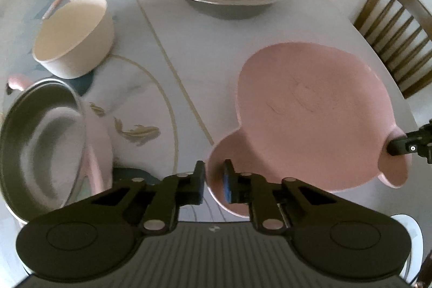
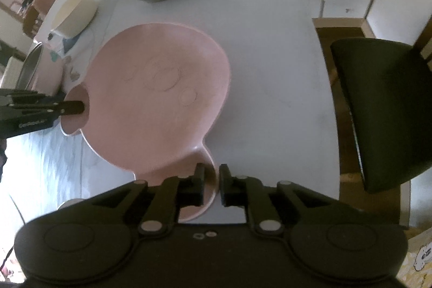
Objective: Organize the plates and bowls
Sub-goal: 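Close both grippers on the pink bear-shaped plate rim, then lift the pink plate with both grippers and carry it toward the white plates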
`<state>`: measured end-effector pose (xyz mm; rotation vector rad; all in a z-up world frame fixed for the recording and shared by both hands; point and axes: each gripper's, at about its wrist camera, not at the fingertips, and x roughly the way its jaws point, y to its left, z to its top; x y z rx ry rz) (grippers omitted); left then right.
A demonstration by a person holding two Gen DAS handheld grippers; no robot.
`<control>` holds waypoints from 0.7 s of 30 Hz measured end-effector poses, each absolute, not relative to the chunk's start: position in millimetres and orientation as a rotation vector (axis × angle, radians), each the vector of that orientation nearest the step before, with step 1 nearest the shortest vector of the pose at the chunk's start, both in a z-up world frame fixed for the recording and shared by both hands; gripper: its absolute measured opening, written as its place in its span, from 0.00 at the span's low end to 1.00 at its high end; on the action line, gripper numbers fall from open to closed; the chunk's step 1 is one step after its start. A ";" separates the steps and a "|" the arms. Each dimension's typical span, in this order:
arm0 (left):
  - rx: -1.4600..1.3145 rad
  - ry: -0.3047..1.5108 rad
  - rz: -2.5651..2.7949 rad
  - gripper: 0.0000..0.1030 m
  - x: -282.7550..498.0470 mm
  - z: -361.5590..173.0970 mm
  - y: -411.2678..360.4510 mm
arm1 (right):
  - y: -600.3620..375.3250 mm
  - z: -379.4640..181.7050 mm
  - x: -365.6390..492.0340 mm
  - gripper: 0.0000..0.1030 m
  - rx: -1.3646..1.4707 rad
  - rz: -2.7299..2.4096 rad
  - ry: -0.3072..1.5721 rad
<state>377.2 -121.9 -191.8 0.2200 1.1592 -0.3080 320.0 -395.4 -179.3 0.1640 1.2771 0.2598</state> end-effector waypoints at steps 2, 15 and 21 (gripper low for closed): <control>0.220 1.150 -0.295 0.08 374.8 -189.8 -119.4 | -393.1 -175.7 315.1 0.08 0.147 0.250 1.250; 0.137 1.130 -0.277 0.08 347.3 -171.9 -97.5 | -381.1 -134.8 279.6 0.05 0.157 0.248 1.156; 0.117 1.122 -0.300 0.07 312.6 -159.1 -89.4 | -380.8 -118.8 247.4 0.05 0.170 0.249 1.133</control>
